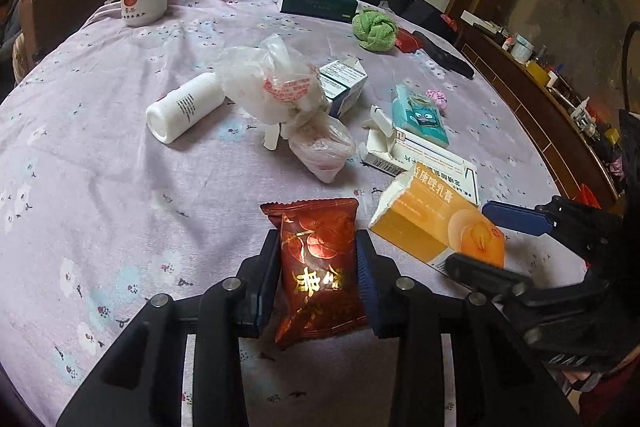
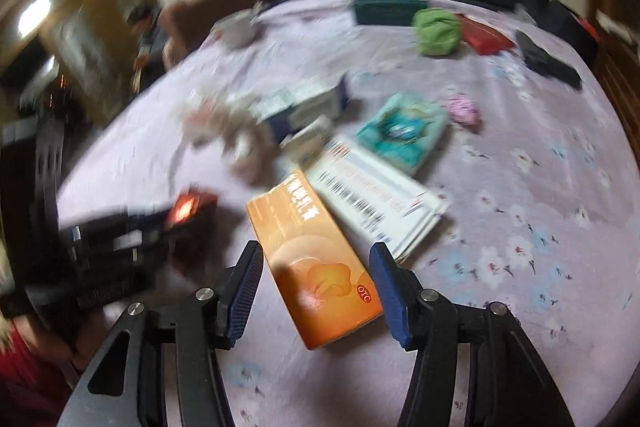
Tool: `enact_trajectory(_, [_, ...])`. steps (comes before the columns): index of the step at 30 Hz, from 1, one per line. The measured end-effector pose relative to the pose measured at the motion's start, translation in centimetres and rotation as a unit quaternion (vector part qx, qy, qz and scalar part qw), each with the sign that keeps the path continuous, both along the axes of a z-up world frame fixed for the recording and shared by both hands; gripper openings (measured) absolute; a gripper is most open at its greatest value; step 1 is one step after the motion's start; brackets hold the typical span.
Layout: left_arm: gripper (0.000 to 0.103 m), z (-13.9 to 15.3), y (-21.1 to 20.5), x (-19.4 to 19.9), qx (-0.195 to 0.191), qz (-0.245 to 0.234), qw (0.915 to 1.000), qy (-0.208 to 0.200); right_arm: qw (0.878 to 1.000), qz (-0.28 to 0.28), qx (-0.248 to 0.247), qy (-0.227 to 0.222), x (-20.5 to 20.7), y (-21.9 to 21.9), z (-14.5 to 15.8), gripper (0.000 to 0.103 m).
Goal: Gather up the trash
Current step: 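Grasp the red-gold candy wrapper with the left tool while the right tool grasps the orange box, then lift and hold the candy wrapper and orange box above the table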
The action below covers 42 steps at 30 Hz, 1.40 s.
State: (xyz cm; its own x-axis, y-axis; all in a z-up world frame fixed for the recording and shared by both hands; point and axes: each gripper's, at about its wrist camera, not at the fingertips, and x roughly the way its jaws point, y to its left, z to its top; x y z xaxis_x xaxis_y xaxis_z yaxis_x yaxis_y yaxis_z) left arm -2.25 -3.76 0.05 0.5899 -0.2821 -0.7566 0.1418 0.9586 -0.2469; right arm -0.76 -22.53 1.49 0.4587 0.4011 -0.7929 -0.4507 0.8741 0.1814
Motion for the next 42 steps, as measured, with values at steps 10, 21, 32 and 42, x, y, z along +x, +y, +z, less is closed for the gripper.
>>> enact_trajectory(10, [0.035,0.0,-0.2,0.0,0.009,-0.004,0.9999,-0.002,0.993,0.036,-0.111,-0.033,-1.2,2.2,-1.8,0.07])
enact_trajectory(21, [0.034,0.7,-1.2,-0.9,0.033,-0.015,0.9987,-0.036,0.998,0.001,-0.053,-0.026,-2.5,0.8,-1.8,0.056])
enact_trajectory(32, [0.035,1.4,-3.1,-3.4,0.066,-0.018,0.9941,-0.085,0.983,-0.153,0.043,-0.089,-6.4,-3.5,-0.1,0.055])
enact_trajectory(42, [0.035,1.5,-3.5,-3.5,0.08,-0.002,0.9936,-0.08,0.977,-0.187,0.062,-0.088,-7.0,-5.3,-0.2,0.056])
